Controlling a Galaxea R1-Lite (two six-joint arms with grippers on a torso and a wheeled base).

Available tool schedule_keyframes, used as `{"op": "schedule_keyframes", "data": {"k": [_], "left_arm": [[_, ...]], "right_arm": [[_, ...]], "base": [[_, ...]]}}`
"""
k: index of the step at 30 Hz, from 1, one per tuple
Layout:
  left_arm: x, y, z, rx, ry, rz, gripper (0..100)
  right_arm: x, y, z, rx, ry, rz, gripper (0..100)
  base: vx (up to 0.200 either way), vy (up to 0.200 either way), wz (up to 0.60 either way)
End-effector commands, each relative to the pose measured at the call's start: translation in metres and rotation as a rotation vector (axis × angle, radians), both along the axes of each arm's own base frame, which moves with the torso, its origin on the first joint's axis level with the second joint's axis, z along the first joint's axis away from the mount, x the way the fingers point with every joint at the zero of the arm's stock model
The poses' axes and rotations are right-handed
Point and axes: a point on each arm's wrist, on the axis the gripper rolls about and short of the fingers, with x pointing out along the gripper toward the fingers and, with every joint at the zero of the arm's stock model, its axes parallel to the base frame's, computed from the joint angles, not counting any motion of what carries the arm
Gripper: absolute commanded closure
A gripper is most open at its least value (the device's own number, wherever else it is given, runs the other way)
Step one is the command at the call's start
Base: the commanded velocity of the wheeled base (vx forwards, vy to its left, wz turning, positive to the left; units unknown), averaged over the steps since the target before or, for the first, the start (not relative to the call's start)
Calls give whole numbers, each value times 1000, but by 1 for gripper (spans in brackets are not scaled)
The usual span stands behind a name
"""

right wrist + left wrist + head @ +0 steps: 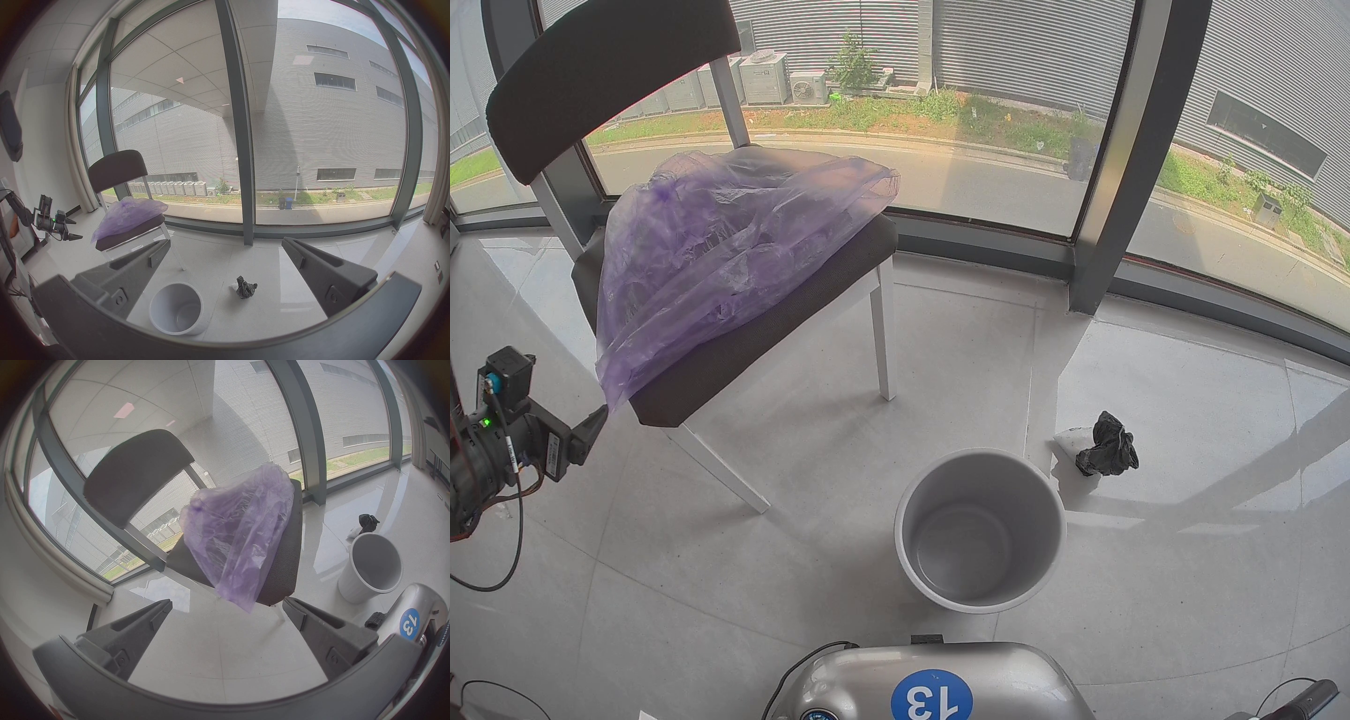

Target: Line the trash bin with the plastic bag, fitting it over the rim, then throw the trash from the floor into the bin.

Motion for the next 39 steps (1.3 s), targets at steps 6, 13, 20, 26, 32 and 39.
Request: {"op": "schedule_keyframes", "data": {"k": [6, 13, 20, 26, 32, 39], "left_arm": [[29, -3, -8, 1, 59, -1, 0], [46, 0, -6, 0, 59, 15, 0], [66, 5, -5, -1, -10, 39, 0], [74, 14, -9, -2, -16, 70, 0], [67, 21, 1, -6, -84, 100, 0], [70, 27, -5, -10, -63, 124, 0]], "right_arm": [[7, 0, 7, -1, 6, 2, 0], [9, 0, 9, -1, 8, 14, 0], [8, 0, 9, -2, 6, 14, 0], [8, 0, 10, -1, 3, 14, 0], [9, 0, 9, -2, 6, 14, 0], [9, 0, 10, -1, 5, 14, 0]], "base": [[0, 0, 0], [0, 0, 0], [0, 0, 0], [0, 0, 0], [0, 0, 0], [0, 0, 0]]}}
